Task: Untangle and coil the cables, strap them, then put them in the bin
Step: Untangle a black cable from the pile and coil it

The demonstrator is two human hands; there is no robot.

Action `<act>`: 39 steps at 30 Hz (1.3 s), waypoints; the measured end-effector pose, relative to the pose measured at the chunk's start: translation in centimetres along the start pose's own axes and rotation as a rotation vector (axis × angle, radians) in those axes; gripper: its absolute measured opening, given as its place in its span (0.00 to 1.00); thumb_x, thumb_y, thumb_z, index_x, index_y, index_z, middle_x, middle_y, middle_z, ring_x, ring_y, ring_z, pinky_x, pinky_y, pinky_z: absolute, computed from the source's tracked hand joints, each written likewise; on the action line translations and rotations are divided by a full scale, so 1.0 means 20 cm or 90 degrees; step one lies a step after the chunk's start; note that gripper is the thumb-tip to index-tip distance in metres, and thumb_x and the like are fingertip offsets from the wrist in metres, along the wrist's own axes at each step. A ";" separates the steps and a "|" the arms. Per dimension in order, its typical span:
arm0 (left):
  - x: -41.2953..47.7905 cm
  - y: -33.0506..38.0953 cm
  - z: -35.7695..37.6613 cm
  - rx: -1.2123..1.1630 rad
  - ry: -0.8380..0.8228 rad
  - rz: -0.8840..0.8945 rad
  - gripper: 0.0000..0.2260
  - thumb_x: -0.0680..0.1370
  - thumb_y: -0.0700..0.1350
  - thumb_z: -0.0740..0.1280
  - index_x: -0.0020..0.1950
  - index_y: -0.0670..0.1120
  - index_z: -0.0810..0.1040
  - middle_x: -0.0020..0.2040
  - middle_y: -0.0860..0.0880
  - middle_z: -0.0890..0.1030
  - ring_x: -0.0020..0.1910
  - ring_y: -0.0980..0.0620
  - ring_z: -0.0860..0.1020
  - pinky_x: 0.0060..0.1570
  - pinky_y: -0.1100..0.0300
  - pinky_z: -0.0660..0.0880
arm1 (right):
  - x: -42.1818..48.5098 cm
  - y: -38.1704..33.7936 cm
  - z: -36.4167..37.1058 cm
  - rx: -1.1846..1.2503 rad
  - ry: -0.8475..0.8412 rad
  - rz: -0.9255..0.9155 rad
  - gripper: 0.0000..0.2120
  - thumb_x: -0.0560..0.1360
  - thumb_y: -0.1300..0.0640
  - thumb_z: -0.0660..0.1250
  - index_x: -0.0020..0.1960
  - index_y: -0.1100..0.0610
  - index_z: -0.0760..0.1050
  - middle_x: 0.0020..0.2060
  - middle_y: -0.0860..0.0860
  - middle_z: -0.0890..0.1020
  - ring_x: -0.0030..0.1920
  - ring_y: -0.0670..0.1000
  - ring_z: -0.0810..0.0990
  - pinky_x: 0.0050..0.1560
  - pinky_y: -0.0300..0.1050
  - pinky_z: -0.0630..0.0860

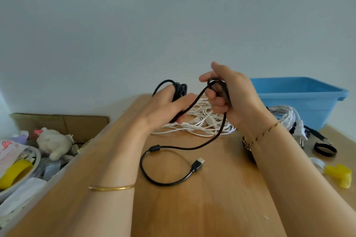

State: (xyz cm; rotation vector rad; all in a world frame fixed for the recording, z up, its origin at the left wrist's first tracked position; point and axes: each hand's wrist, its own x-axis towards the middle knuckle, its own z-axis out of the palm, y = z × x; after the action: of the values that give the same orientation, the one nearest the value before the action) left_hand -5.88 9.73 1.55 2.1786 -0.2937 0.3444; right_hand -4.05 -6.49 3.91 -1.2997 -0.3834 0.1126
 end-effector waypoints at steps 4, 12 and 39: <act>-0.01 0.02 0.03 0.139 0.006 -0.004 0.16 0.73 0.55 0.71 0.42 0.42 0.73 0.29 0.50 0.74 0.23 0.59 0.72 0.27 0.67 0.70 | 0.00 0.00 -0.01 0.102 0.039 0.037 0.17 0.78 0.44 0.59 0.47 0.58 0.71 0.24 0.56 0.75 0.21 0.47 0.62 0.22 0.34 0.56; 0.01 -0.09 -0.04 0.205 0.177 -0.088 0.17 0.75 0.48 0.65 0.29 0.41 0.71 0.22 0.47 0.74 0.21 0.51 0.72 0.35 0.55 0.74 | 0.03 -0.01 -0.09 0.064 0.050 0.127 0.11 0.75 0.52 0.65 0.51 0.57 0.68 0.35 0.60 0.80 0.24 0.46 0.62 0.23 0.36 0.57; 0.03 -0.01 -0.13 -1.011 0.214 -0.055 0.14 0.82 0.49 0.59 0.52 0.37 0.71 0.26 0.53 0.70 0.23 0.58 0.70 0.30 0.66 0.74 | 0.03 0.20 0.00 -0.557 -0.295 0.043 0.15 0.79 0.51 0.61 0.46 0.59 0.81 0.24 0.49 0.69 0.23 0.46 0.62 0.25 0.38 0.62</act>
State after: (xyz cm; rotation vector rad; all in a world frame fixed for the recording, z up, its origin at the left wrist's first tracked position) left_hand -5.70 11.94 3.18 0.5564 -0.1622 0.2570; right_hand -3.03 -5.21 0.24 -2.1578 -0.8424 0.3302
